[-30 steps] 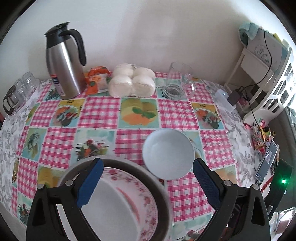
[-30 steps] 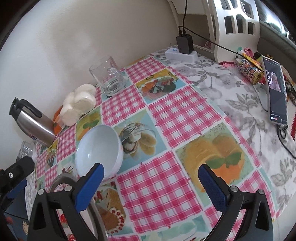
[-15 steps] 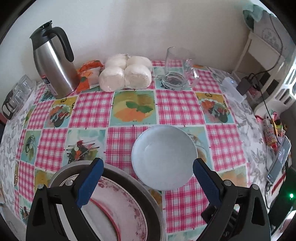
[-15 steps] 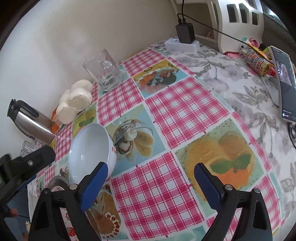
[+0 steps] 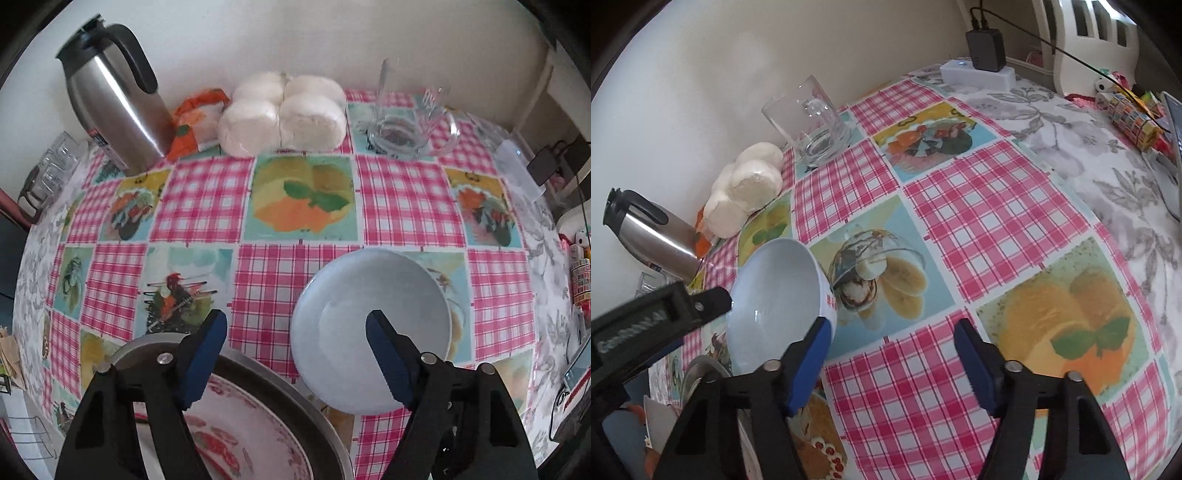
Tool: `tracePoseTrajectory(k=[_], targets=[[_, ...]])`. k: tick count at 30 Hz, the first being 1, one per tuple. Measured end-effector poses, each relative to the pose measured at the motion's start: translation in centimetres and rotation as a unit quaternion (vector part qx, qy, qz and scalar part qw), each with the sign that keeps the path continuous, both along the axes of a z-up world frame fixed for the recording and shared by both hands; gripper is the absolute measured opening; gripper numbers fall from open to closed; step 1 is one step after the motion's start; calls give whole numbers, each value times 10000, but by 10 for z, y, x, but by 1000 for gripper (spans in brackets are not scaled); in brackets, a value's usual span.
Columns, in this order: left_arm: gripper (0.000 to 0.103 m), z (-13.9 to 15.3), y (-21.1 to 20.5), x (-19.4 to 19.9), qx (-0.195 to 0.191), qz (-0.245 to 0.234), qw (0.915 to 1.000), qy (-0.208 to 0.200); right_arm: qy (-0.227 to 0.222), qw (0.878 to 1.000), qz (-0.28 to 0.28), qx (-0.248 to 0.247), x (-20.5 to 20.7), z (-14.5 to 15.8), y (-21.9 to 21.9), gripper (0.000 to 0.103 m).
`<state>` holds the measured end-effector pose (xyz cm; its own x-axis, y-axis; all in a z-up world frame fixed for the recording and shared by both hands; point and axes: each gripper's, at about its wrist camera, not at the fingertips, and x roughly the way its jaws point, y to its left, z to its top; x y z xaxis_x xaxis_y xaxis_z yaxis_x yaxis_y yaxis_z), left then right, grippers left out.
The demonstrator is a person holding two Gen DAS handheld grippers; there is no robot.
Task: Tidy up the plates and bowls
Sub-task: 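Move the left gripper to the rim of the pale blue bowl, then close the left gripper on the pale blue bowl's rim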
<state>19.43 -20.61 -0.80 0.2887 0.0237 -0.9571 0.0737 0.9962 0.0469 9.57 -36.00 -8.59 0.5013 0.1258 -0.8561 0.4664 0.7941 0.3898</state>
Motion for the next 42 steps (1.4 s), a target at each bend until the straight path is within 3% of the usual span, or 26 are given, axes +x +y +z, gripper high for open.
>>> tracePoseTrajectory(k=[2, 5, 23, 26, 31, 37, 42], targets=[[78, -7, -2, 3, 115, -15, 9999, 51, 43, 10000, 29, -1, 4, -3, 2, 61], [68, -15, -1, 7, 89, 51, 9997, 202, 57, 10000, 6, 35, 7, -5, 1, 59], [67, -28, 0, 13, 110, 290, 9987, 407, -433, 9990, 56, 136, 8, 25, -8, 59], [55, -30, 2, 14, 110, 363, 9983, 446, -326, 9992, 136, 209, 11, 15, -2, 59], [43, -35, 3, 17, 29, 412, 9975, 569, -198, 9985, 237, 452, 15, -3, 4, 47], [32, -47, -1, 20, -132, 369, 9965, 741, -191, 9976, 439, 494, 22, -12, 19, 38], [30, -49, -8, 19, -165, 276, 9967, 745, -148, 9965, 508, 644, 27, -21, 25, 34]])
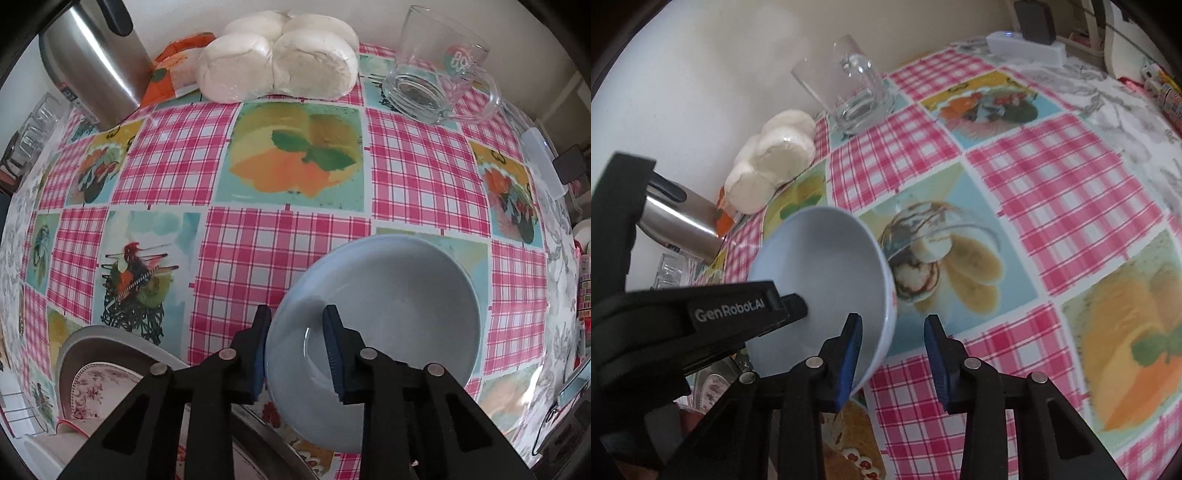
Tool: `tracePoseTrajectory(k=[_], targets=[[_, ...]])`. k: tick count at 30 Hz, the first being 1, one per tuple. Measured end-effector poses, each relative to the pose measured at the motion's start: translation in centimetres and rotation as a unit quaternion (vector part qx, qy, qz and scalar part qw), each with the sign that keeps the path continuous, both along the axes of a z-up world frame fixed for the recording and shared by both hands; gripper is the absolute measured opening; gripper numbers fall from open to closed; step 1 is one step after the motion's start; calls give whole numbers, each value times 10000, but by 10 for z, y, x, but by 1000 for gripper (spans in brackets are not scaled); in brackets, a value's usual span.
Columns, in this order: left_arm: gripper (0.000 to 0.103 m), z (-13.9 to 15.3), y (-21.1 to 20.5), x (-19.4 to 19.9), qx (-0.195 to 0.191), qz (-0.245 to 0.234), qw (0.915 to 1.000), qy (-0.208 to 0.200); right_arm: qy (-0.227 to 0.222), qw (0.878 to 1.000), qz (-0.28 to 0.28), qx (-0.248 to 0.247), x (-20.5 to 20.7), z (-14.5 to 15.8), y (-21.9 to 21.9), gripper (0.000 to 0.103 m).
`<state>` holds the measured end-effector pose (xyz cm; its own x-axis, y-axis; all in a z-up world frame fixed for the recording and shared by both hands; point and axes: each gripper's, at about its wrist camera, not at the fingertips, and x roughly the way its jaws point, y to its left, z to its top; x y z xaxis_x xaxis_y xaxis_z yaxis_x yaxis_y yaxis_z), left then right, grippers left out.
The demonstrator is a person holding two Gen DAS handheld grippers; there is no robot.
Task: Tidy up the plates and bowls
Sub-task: 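Close the left gripper on the pale blue bowl's rim, then lift the pale blue bowl with the left gripper over the basin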
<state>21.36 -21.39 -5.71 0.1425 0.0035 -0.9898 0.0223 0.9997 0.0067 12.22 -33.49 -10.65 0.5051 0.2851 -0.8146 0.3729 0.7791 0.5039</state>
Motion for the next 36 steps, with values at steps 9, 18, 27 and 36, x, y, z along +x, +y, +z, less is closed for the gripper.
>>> tracePoseTrajectory(k=[9, 18, 27, 36], targets=[[28, 3, 4, 1, -218, -87, 9997, 49, -5, 10000, -92, -3, -5, 1, -4, 18], [23, 7, -10, -9, -439, -206, 9988, -7, -31, 9995, -288, 150, -13, -1, -22, 14], [21, 29, -13, -29, -930, -291, 9950, -231, -243, 9992, -331, -16, -25, 22, -32, 14], [21, 89, 26, -50, -1481, -275, 9850, -841, -758, 9967, -109, -280, -38, 79, -16, 14]])
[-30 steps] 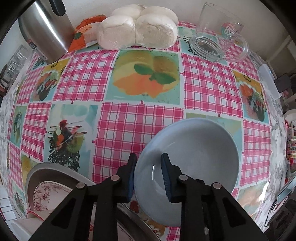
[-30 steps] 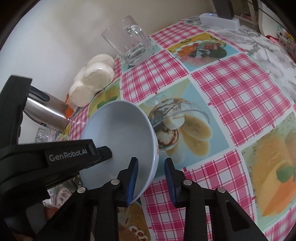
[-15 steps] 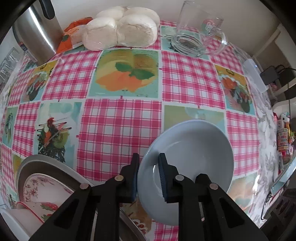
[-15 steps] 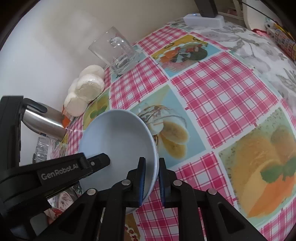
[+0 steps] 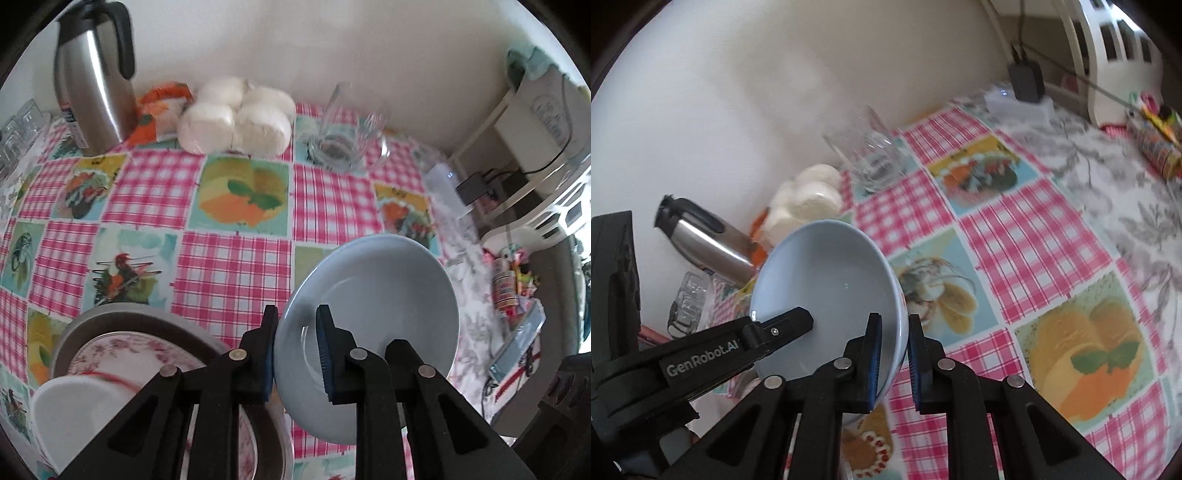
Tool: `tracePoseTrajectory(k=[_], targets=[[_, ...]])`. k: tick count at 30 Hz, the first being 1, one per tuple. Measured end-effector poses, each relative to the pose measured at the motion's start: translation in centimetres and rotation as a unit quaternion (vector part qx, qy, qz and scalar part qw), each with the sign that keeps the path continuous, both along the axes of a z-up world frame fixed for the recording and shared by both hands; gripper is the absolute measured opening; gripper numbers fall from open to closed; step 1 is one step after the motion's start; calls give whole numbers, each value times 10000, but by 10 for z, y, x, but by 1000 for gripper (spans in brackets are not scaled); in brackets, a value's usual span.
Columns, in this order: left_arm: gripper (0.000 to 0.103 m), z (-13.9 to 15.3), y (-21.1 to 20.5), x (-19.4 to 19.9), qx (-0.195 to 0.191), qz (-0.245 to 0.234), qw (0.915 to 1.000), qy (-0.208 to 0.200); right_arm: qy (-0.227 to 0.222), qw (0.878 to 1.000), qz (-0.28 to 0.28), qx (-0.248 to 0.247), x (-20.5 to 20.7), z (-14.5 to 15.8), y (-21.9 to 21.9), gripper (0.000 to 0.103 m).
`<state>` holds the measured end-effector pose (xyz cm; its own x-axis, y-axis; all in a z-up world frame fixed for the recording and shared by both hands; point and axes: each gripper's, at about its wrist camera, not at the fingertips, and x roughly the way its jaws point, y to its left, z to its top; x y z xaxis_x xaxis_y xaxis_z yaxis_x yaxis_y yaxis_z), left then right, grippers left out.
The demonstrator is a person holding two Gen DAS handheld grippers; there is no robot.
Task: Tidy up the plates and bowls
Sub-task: 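Lift the pale blue bowl with the left gripper over the basin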
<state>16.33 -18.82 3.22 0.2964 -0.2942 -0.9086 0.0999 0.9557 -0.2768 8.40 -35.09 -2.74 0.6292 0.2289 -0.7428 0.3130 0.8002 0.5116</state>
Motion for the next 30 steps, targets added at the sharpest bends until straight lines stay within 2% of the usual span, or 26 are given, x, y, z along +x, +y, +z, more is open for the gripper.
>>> tracePoseTrajectory(k=[5, 12, 17, 25, 30], targets=[[21, 22, 32, -16, -291, 162, 9991, -275, -203, 9992, 222, -250, -11, 28, 23, 15], [21, 38, 76, -35, -610, 410, 9959, -518, -390, 9973, 547, -309, -26, 51, 60, 15], [21, 46, 105, -52, -736, 524, 9938, -655, -516, 9943, 762, -545, -35, 68, 88, 15], [21, 41, 143, -70, -964, 749, 9907, -598, -430, 9886, 1112, -924, -41, 75, 129, 16], [21, 28, 159, -74, -1113, 863, 9893, -383, -290, 9865, 1244, -1029, -41, 69, 144, 16]])
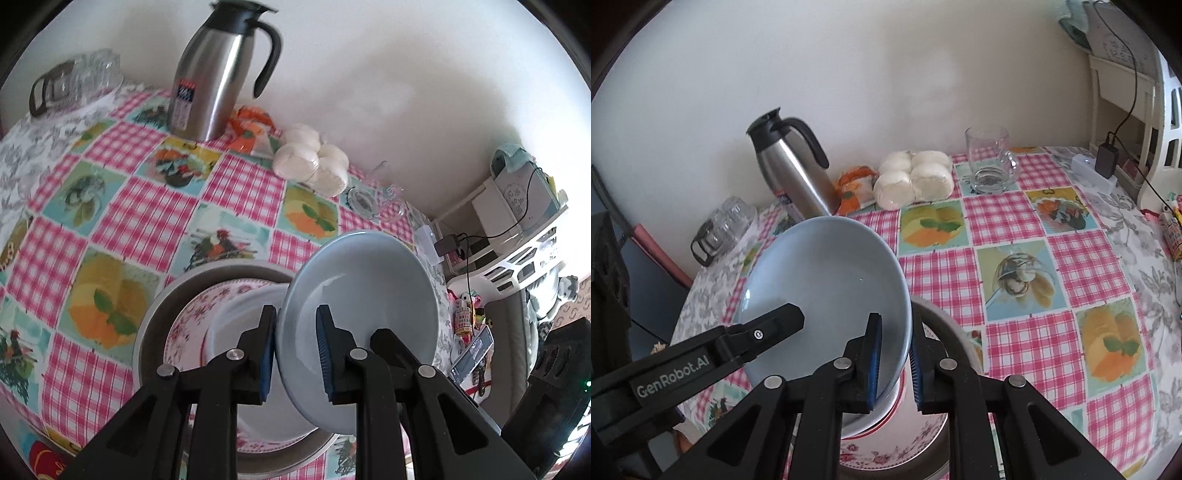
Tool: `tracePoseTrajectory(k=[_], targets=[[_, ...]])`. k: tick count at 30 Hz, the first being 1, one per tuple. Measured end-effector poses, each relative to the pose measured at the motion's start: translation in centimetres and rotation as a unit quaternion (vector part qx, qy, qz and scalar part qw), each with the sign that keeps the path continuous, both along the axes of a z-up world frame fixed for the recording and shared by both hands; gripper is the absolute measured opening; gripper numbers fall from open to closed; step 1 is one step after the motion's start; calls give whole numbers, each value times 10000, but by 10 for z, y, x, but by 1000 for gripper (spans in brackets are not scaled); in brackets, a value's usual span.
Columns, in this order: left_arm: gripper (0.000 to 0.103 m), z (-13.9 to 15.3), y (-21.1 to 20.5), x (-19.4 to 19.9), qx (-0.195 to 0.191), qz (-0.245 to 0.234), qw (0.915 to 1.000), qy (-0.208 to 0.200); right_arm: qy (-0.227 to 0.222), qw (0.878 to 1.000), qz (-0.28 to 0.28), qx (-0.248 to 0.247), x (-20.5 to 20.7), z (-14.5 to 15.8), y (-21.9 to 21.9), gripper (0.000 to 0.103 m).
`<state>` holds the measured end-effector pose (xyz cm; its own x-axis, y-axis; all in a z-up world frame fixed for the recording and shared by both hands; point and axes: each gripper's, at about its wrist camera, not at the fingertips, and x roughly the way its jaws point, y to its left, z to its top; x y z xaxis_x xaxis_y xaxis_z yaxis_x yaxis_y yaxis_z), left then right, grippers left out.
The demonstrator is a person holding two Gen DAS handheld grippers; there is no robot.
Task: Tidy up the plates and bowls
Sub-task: 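Lift the pale blue bowl with the left gripper over the basin, then lower the pale blue bowl into the white square bowl, left gripper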
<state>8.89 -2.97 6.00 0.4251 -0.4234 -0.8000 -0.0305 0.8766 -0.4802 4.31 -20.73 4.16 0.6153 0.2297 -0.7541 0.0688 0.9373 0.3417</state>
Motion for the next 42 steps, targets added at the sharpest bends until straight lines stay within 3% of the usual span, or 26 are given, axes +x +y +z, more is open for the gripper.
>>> tracePoseTrajectory(k=[15, 26, 35, 37, 39, 42], targets=[[21, -14, 15, -9, -165, 136, 9994, 269, 376, 9979, 226, -469, 0, -16, 23, 21], [21, -11, 21, -9, -117, 296, 9992, 230, 264, 9963, 215, -787, -2, -11, 28, 21], [21, -8, 20, -10, -14, 302, 9994, 167, 225, 9966, 218, -766, -3, -10, 26, 21], [24, -5, 19, -12, 102, 287, 9995, 92, 207, 9969, 156, -749, -4, -9, 23, 31], [30, -2, 19, -14, 207, 304, 9993, 45, 195, 9971, 81, -725, -5, -8, 21, 58], [49, 4, 21, -18, 316, 348, 9988, -104, 134, 9976, 61, -672, -7, -7, 19, 64]])
